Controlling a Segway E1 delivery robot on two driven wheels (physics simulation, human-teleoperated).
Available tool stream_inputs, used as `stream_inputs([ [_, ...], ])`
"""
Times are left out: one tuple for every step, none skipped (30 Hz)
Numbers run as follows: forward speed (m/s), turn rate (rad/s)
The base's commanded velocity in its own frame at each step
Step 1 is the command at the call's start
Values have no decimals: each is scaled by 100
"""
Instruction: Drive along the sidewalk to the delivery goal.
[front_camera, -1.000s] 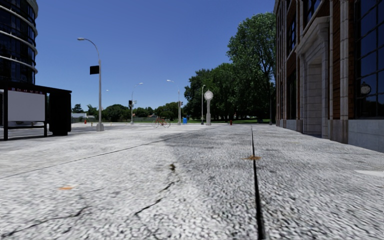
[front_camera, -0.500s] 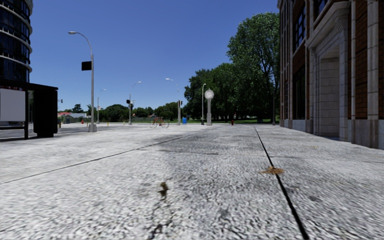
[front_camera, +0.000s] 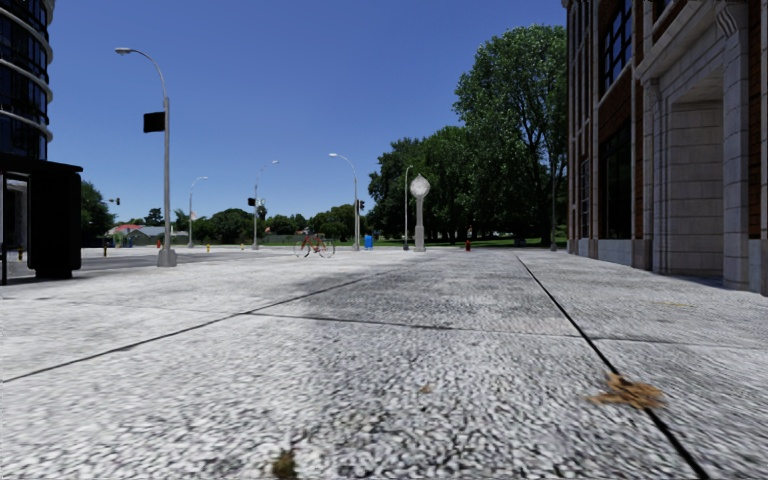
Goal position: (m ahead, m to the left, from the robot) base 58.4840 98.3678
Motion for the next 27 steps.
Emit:
stream_inputs([
  [200,0],
  [200,0],
  [200,0],
  [200,0],
  [200,0],
  [200,0],
  [200,0],
  [200,0],
  [200,0],
  [200,0],
  [200,0],
  [200,0],
  [200,0],
  [200,0],
  [200,0],
  [200,0],
  [200,0],
  [200,0],
  [200,0],
  [200,0],
  [200,0],
  [200,0],
  [200,0],
  [200,0],
  [200,0],
  [200,0],
  [200,0],
])
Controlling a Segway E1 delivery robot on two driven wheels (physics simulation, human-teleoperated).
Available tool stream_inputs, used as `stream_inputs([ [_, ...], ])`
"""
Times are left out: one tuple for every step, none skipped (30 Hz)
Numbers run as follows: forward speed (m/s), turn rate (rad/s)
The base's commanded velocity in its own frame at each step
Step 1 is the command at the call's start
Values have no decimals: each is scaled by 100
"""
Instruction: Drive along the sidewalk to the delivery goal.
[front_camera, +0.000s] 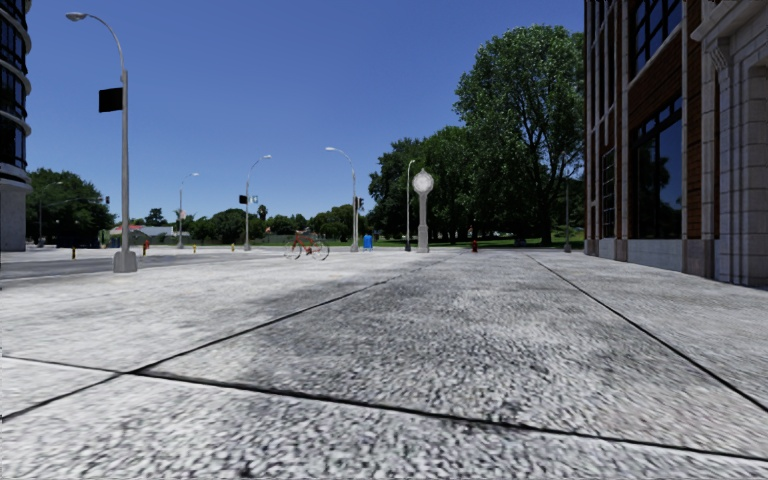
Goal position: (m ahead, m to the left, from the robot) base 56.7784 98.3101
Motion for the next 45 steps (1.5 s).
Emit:
stream_inputs([
  [200,0],
  [200,0],
  [200,0],
  [200,0],
  [200,0],
  [200,0],
  [200,0],
  [200,0],
  [200,0],
  [200,0],
  [200,0],
  [200,0],
  [200,0],
  [200,0],
  [200,0],
  [200,0],
  [200,0],
  [200,0],
  [200,0],
  [200,0],
  [200,0],
  [200,0],
  [200,0],
  [200,0],
  [200,0],
  [200,0],
  [200,0],
  [200,0],
  [200,0],
  [200,0],
  [200,0],
  [200,0],
  [200,0],
  [200,0],
  [200,0],
  [200,0],
  [200,0],
  [200,0],
  [200,0],
  [200,0],
  [200,0],
  [200,0],
  [200,0],
  [200,0],
  [200,0],
])
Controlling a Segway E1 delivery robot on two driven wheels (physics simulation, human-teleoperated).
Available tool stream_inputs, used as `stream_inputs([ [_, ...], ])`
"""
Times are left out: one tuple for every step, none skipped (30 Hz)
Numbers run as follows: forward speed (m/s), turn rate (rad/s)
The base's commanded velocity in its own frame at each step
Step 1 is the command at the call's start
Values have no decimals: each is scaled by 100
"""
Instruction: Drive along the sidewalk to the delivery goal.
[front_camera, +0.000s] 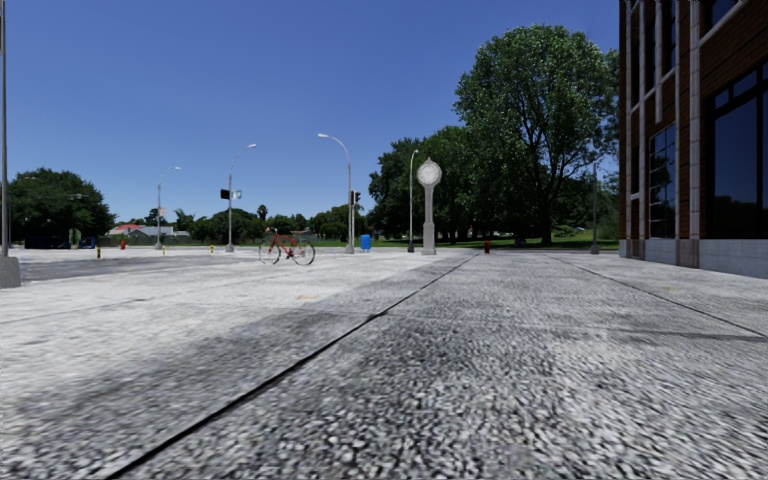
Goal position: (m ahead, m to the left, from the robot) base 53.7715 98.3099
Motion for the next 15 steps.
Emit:
stream_inputs([
  [200,0],
  [200,0],
  [200,0],
  [200,0],
  [200,0],
  [200,0],
  [200,0],
  [200,0],
  [200,0],
  [200,0],
  [200,0],
  [200,0],
  [200,0],
  [200,0],
  [200,0],
])
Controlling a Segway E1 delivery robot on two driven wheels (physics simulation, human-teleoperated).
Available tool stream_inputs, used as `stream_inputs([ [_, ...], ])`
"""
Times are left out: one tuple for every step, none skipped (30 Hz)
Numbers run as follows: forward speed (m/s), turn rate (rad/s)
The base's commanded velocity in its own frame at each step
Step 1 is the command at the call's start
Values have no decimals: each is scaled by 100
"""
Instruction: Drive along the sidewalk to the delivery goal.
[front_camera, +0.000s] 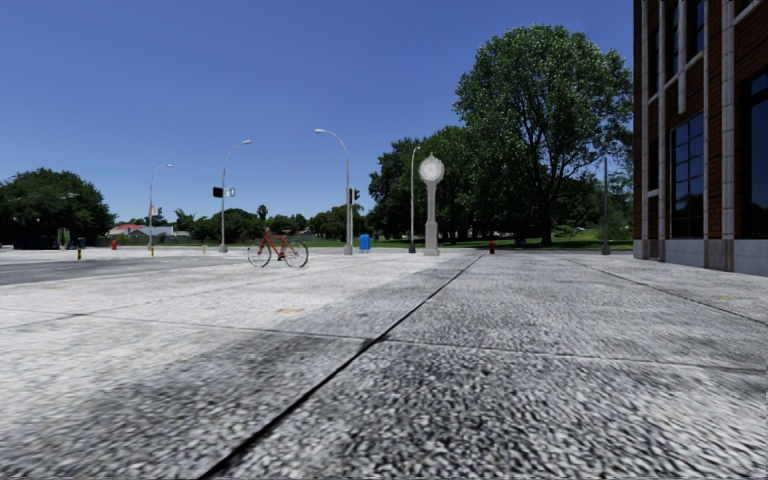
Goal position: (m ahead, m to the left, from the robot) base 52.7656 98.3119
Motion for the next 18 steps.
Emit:
stream_inputs([
  [200,0],
  [200,0],
  [200,0],
  [200,0],
  [200,0],
  [200,0],
  [200,0],
  [200,0],
  [200,0],
  [200,0],
  [200,0],
  [200,0],
  [200,0],
  [200,0],
  [200,0],
  [200,0],
  [200,0],
  [200,0],
])
